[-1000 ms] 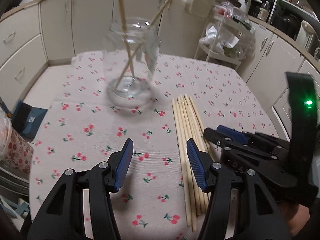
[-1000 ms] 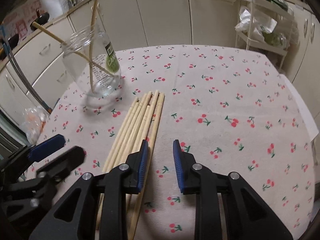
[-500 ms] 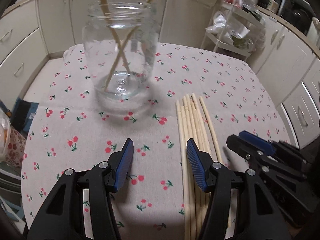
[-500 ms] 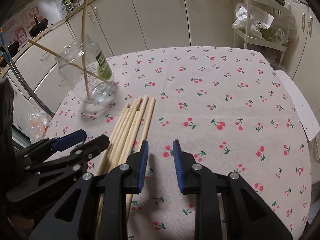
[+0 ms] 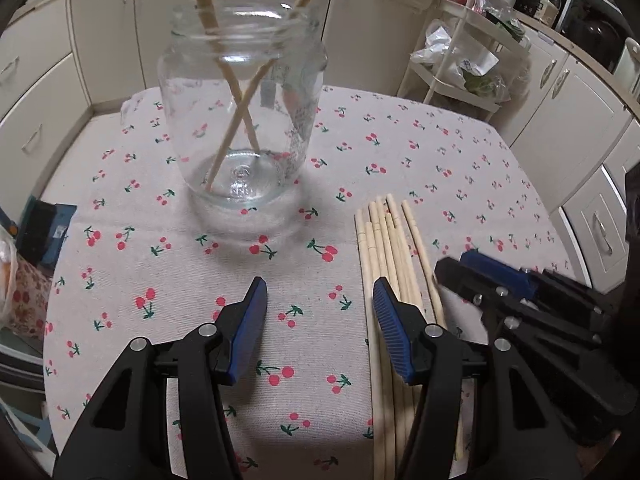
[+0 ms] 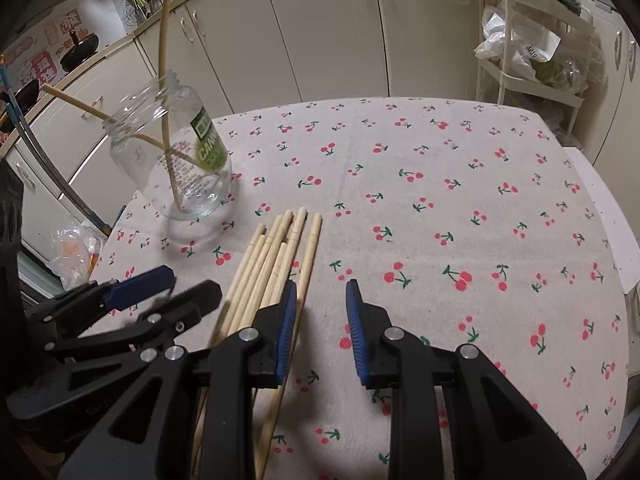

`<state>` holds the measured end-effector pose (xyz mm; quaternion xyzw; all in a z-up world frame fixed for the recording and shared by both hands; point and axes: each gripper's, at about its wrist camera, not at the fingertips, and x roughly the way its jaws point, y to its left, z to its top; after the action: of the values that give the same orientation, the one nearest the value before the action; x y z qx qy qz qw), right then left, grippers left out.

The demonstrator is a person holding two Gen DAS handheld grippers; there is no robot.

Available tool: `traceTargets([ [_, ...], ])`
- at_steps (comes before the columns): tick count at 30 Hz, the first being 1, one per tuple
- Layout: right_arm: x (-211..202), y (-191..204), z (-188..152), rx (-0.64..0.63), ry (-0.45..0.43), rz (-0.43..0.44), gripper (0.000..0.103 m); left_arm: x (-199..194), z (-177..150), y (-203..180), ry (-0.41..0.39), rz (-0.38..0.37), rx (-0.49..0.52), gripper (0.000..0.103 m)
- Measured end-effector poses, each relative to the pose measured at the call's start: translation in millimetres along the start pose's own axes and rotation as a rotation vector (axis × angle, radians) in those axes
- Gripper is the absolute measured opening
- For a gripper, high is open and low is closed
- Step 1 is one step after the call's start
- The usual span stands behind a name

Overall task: Organize utensils
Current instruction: 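Move both open grippers back to the bundle of wooden sticks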

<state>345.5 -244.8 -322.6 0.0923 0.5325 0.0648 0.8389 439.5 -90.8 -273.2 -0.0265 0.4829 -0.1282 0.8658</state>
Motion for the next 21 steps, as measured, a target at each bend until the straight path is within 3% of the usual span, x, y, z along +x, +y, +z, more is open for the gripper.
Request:
traceTargets([
  [3,-4.9,-7.5,3.6,0.020,-0.012,-0.002,0.027,0.8,-2.3,-5.9,-0.002,-0.008,0.030,0.053],
  [13,-6.7,-13.6,3.7,0.014,-0.005,0.000,0.028,4.4,1.3,-7.0,-0.001,0.062,0.047,0.053],
  [21,-10.7,-17.4,5.2,0.034,-0.023,-0.001,0.032,1.4,3.7,-5.1,-0.005,0.029,0.021,0.053],
])
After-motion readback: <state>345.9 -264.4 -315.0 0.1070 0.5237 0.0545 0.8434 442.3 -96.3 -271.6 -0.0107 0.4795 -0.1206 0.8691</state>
